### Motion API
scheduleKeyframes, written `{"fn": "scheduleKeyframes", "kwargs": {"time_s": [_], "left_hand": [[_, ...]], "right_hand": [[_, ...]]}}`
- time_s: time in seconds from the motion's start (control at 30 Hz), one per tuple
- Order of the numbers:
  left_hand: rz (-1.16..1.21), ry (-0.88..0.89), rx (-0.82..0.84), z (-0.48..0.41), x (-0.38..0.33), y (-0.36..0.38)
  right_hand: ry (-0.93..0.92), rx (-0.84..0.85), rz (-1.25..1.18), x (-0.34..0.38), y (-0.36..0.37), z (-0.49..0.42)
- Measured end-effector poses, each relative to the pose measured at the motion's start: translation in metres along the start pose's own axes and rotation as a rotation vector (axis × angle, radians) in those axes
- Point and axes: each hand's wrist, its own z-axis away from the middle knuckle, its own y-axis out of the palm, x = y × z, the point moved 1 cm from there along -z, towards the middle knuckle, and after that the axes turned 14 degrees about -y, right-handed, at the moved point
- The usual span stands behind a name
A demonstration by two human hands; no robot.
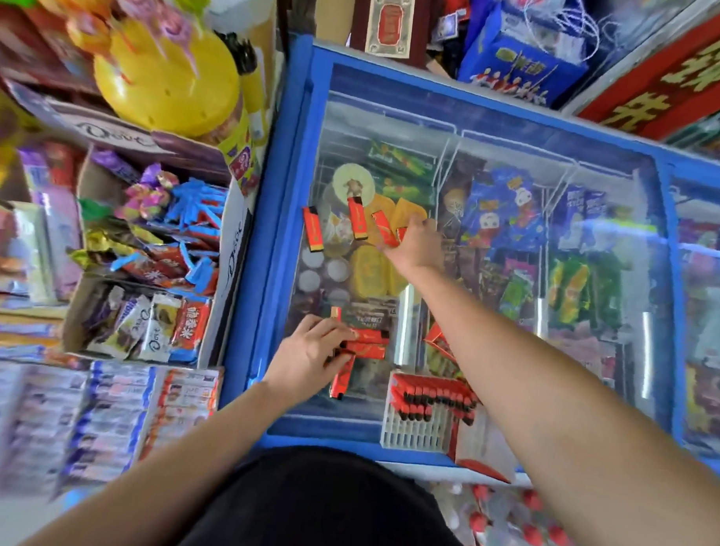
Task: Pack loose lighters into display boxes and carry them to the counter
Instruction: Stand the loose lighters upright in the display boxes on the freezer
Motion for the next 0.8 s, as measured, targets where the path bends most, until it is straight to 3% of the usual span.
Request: {"fn": "scheduleKeyframes", "kwargs": {"time_s": [0.2,0.4,0.67,0.8], "left_hand": [[0.092,-0.147,0.008,0.009,0.003,-0.003],[0.109,-0.266,-0.022,-0.007,0.0,-0.007],[0.202,-0.199,0.089,-0.02,-0.008,-0.017],[0.108,-0.001,0.175,-0.017,-0.011,-0.009]], "right_hand": [[-0.045,0.089,-0.104,-0.002,0.011,0.009],[-0.042,0.064,-0.217,-0.016,0.019,0.051],[-0.005,0.108,-0.437,-0.013,0.017,0.094],[0.09,-0.002,-0.745,-0.007,-0.011,0.126]]}}
